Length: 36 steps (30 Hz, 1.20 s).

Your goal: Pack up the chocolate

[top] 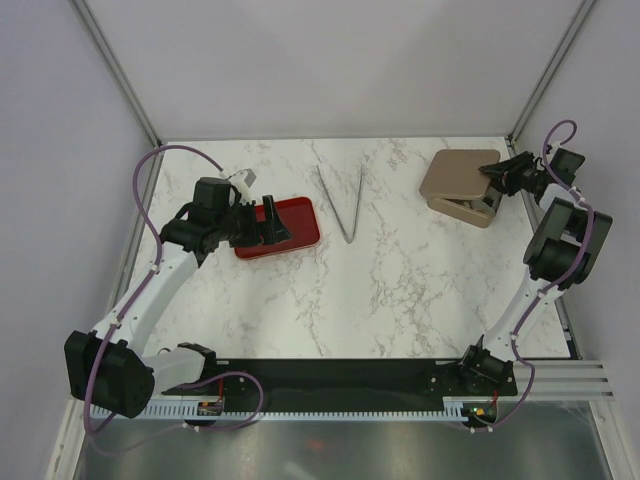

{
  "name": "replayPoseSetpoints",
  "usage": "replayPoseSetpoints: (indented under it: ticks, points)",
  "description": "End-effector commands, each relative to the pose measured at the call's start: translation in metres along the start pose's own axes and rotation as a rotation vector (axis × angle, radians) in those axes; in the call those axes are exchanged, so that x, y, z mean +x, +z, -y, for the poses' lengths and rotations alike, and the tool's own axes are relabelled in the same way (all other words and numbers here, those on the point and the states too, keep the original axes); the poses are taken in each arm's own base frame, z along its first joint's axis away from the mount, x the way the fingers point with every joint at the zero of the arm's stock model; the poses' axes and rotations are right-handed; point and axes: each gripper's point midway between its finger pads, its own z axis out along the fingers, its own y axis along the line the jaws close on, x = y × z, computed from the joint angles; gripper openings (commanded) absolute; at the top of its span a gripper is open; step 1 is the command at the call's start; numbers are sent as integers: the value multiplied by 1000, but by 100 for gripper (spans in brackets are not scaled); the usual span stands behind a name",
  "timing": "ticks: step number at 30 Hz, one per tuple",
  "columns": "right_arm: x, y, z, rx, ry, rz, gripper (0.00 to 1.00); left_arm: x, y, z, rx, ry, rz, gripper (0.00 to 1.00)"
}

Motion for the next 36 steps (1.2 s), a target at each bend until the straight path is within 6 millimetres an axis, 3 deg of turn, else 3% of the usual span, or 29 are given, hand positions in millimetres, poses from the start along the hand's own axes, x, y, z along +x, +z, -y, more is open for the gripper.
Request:
replayPoseSetpoints:
  ticks: [1,7,10,14,18,23,26,30,36]
  points:
    - [-13,-7,5,32,-38,26,37,-10,-1,5,33,54,28,100]
    - [-26,-25,25,124,-49,84,31,-11,-2,7,40,57,29,100]
    - [-28,-26,27,132,-62,86,21,-12,-2,8,40,59,32,100]
    - [-27,-25,31,144,-65,85,18,-11,-2,5,31,59,37,100]
    - [-28,-26,26,164,-92,103,27,-12,-3,6,31,58,37,100]
    - [-28,-25,4,172,-162,131,40,-11,-3,5,29,55,35,100]
    - [-19,-13,-5,169,-200,113,50,-10,-3,4,25,55,36,100]
    - [-18,-9,-4,199,-216,117,62,-11,-3,4,20,54,38,100]
    - [-13,-13,9,316,-269,105,66,-9,-1,2,16,54,33,100]
